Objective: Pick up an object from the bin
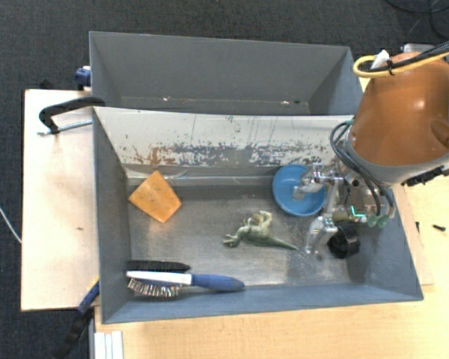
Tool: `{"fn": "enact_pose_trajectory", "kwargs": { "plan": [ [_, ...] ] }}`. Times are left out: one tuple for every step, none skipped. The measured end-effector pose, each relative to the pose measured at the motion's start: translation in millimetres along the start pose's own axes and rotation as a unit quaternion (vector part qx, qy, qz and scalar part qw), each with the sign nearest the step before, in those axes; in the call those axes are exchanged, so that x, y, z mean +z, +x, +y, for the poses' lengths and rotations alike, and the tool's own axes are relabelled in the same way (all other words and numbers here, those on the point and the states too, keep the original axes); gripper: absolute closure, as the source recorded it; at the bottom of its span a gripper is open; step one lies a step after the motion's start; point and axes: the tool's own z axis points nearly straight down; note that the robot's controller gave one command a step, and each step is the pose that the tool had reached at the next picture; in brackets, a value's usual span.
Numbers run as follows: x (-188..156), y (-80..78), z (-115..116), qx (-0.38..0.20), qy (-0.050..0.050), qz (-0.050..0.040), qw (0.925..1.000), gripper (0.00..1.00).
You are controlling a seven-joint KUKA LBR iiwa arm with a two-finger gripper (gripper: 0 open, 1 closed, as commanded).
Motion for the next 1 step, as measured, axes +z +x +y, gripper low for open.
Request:
{"fn": "enact_pose_trajectory", "kwargs": {
  "plan": [
    [175.0, -54.2, 17.3, -0.077, 0.000, -0.0057, 0.9970, 0.00]
  ]
}}
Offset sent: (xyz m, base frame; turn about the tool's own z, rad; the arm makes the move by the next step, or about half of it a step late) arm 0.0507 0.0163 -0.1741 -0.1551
